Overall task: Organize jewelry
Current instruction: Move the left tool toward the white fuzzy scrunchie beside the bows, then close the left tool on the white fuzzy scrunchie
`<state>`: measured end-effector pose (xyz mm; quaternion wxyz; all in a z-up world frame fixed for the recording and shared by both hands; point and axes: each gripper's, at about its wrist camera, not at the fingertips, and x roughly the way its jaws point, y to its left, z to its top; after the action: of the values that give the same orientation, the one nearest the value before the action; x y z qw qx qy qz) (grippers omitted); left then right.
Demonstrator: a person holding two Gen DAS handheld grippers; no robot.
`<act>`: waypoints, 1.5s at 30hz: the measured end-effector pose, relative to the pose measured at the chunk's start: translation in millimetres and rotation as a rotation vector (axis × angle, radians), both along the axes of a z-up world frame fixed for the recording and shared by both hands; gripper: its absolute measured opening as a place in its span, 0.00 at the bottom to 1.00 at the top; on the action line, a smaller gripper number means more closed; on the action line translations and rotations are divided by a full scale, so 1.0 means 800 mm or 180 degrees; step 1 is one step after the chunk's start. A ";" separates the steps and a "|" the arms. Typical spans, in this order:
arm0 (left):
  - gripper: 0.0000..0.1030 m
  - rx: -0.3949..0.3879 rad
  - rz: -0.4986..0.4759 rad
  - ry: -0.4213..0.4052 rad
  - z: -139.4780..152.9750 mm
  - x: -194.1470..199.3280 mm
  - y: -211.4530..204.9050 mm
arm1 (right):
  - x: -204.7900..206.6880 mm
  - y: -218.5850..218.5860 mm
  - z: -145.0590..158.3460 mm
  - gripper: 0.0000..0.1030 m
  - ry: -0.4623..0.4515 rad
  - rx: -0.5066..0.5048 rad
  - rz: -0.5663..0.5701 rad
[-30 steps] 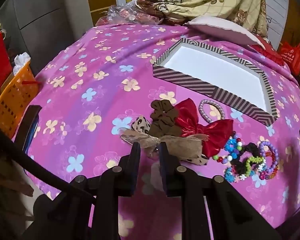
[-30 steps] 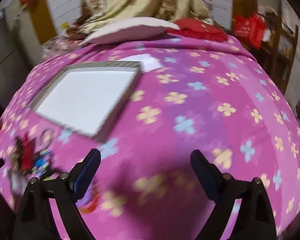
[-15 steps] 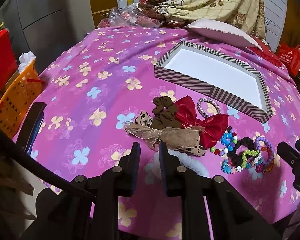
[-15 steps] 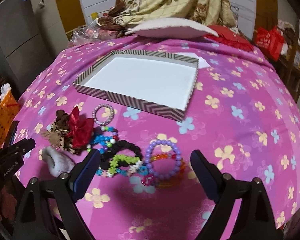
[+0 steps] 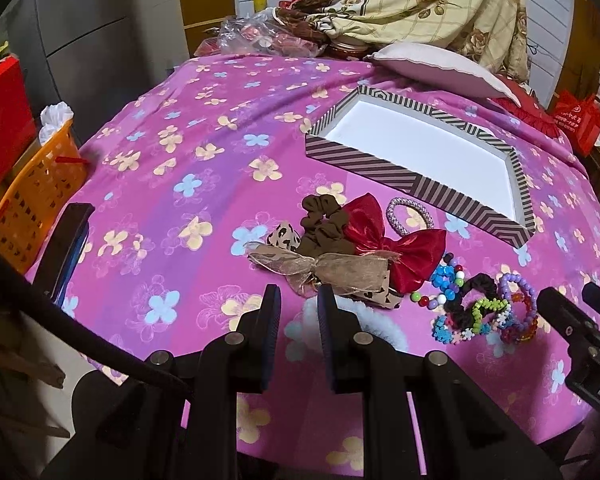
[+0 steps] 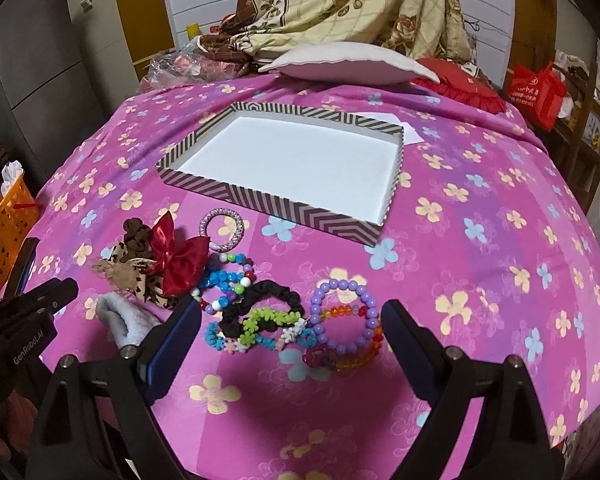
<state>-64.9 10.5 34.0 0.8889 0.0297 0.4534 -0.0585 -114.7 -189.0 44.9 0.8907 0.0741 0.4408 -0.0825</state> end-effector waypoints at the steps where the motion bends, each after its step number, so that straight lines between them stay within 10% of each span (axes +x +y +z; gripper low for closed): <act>1: 0.31 -0.0007 0.0011 0.0000 0.001 0.000 0.001 | 0.000 0.001 0.001 0.91 0.0003 0.0006 0.0002; 45: 0.31 -0.0034 0.0093 -0.0029 0.015 -0.005 0.009 | 0.006 0.027 0.017 0.91 -0.0005 0.0152 0.0191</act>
<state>-69.0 17.7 45.7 0.8919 0.0186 0.4493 -0.0477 -110.1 -167.5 58.8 0.8911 0.0822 0.4440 -0.0452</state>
